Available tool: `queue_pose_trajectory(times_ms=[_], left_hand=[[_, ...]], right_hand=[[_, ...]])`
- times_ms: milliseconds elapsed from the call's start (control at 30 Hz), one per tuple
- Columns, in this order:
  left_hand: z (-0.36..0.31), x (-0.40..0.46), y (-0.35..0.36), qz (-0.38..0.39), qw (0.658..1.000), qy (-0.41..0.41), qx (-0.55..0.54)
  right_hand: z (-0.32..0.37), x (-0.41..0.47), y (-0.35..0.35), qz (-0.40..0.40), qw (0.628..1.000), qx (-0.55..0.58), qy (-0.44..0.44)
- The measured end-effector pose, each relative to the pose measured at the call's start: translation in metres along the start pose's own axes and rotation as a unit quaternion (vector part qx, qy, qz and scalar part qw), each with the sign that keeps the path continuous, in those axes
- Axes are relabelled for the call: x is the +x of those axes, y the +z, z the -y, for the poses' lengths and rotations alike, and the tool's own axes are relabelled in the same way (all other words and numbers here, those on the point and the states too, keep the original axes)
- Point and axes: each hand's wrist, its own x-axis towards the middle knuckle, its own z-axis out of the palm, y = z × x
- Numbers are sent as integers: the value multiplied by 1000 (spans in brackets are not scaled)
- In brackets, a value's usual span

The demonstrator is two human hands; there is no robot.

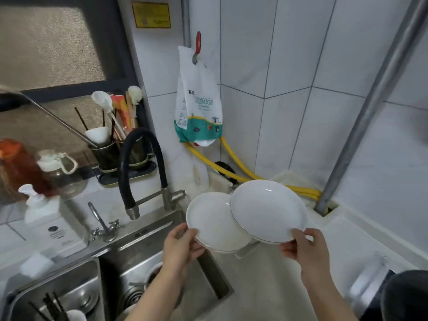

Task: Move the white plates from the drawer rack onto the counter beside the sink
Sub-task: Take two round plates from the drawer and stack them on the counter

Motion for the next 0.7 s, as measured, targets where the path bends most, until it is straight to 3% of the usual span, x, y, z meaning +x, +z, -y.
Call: queue_pose_trajectory(times_ms=[700], left_hand=[[8,127,85,50,987,-72,138]], right_hand=[[-3,50,30,-89,995,-22,37]])
